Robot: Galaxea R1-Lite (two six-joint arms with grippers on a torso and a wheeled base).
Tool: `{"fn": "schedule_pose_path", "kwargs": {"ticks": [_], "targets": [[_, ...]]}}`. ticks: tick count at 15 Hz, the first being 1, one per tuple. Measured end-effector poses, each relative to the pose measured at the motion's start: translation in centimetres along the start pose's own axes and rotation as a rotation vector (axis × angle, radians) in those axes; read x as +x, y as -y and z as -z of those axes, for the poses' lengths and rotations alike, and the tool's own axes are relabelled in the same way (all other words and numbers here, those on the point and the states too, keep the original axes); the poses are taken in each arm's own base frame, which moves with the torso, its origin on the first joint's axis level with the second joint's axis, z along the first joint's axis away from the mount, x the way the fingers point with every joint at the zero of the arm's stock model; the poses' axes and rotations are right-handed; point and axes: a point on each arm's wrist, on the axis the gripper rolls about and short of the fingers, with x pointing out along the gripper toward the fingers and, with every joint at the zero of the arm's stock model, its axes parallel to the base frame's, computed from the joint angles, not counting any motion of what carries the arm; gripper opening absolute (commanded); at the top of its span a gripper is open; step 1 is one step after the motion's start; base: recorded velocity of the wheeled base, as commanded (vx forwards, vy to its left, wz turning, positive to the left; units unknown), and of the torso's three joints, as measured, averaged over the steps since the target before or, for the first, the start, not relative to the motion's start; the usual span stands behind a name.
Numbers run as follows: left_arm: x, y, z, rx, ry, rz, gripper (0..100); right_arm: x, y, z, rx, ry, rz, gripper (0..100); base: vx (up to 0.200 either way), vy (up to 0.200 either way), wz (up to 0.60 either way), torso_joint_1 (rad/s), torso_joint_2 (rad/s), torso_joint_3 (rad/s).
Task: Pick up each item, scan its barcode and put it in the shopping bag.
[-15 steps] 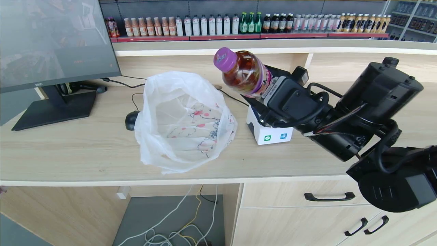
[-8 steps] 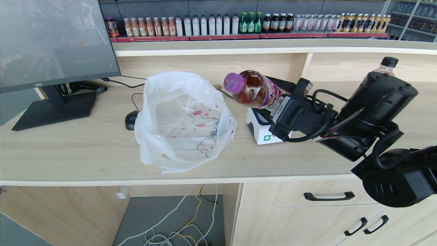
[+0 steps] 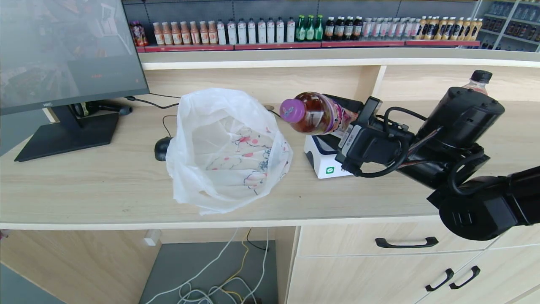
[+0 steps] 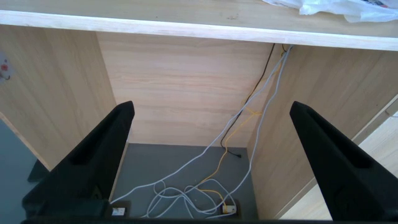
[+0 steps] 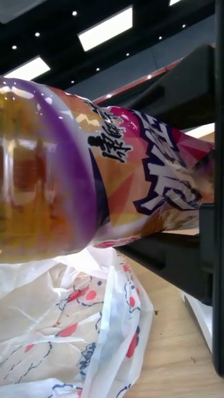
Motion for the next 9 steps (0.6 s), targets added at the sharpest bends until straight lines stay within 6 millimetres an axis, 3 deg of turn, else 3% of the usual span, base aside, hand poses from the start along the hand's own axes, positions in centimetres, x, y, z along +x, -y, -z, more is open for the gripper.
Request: {"fn": "schedule_pose_path", "kwargs": {"ticks": [9], "targets": [[0.0,0.0,0.0,0.0,0.0,-0.001,100,0.7,-1.4,2.1,0.003,0.032,-0.049,0,0.0,0.0,0.0,0.0,0.0,0.0]]}}
